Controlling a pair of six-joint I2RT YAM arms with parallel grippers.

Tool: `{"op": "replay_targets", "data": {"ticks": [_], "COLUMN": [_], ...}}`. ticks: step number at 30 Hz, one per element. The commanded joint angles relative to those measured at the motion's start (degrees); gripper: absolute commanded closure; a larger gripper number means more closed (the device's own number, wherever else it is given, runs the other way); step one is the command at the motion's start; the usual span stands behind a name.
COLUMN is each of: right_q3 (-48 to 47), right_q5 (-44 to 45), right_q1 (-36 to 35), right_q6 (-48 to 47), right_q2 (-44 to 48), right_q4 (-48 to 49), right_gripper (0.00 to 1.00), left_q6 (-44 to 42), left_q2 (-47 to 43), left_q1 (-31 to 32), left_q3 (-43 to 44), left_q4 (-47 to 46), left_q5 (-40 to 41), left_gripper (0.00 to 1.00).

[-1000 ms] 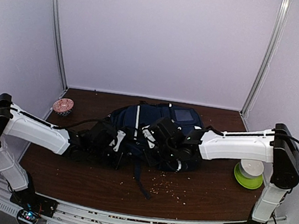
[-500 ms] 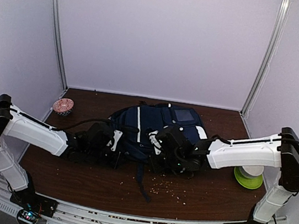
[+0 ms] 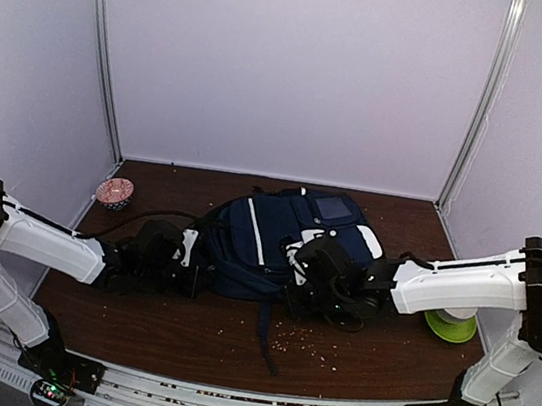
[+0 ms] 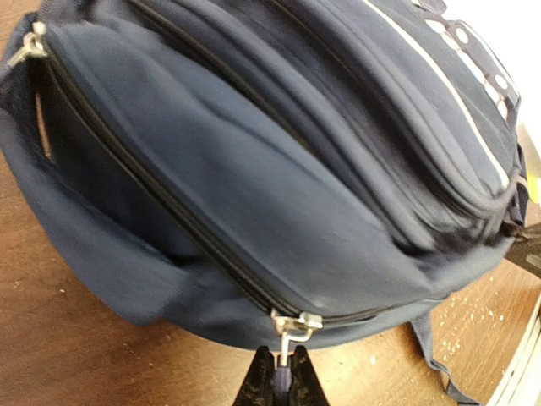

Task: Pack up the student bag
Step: Zip the student bag at the center of the board.

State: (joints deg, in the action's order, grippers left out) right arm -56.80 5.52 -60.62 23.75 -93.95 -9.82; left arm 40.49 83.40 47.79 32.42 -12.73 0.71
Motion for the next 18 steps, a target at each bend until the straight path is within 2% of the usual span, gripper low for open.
{"op": "replay_targets", "data": {"ticks": [1,8,12,16,18], "right_q3": [3.8,9.7,8.8,5.3,3.2], "right_q5": [5.1,0.5,-2.8,-5.2,-6.1], "right_q1": [0.7,0.2,0.0,-0.1,-0.1], "right_q6": [-0.7,-1.3,-1.3,-0.6,0.2], "right_q2": [3.9,9.7,11.6,14.1,15.0], "right_q4": [-5.8,-5.3,-4.9,-5.0,-5.0], "right_gripper": [1.0,1.0,0.99,0.73,0.66], "left_q6": [1.6,-0.3,-2.1,-3.2,-3.4], "left_q2": [-0.3,0.2,-0.1,-0.5,-0.5], "left_q1": [-3.0,-3.5,-3.3,-2.1,-1.2], "left_q3": [-1.4,-0.4,-0.4,-0.1,-0.2], "left_q4": [1.2,0.3,-1.1,-0.2,0.2], "left_q5": [2.8,-0.3,-4.0,-4.9,-4.8], "left_gripper": [1.0,1.0,1.0,1.0,1.0]}}
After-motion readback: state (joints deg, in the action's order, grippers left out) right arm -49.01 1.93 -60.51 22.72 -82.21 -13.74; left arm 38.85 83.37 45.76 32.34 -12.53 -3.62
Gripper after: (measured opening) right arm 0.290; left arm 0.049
